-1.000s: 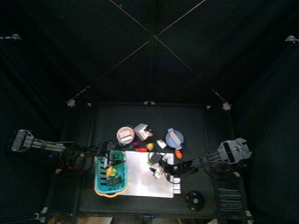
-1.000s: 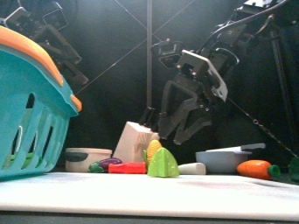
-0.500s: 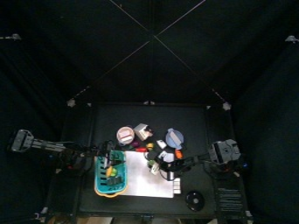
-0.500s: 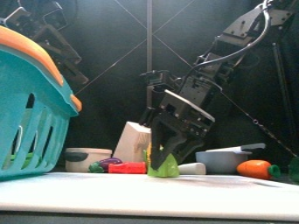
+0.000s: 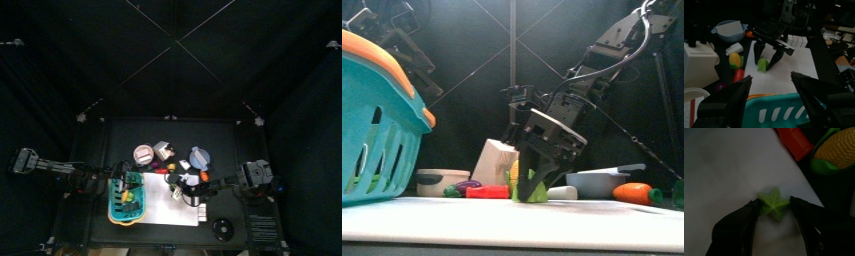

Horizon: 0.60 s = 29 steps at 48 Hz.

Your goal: Grab starfruit top

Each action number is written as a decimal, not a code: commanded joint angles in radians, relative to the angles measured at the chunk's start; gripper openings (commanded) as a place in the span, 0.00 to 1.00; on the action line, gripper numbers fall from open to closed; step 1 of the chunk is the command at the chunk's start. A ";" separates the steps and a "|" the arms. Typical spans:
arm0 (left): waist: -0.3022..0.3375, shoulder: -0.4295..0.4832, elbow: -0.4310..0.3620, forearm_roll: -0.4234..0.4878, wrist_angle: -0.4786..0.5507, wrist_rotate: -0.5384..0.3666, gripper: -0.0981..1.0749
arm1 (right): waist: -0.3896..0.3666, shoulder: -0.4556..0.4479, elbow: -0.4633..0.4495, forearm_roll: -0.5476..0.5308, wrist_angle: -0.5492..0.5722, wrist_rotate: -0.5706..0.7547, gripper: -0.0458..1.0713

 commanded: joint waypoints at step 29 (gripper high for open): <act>-0.002 0.000 -0.028 -0.002 -0.006 0.000 0.91 | 0.008 -0.138 -0.006 -0.002 0.044 -0.003 0.71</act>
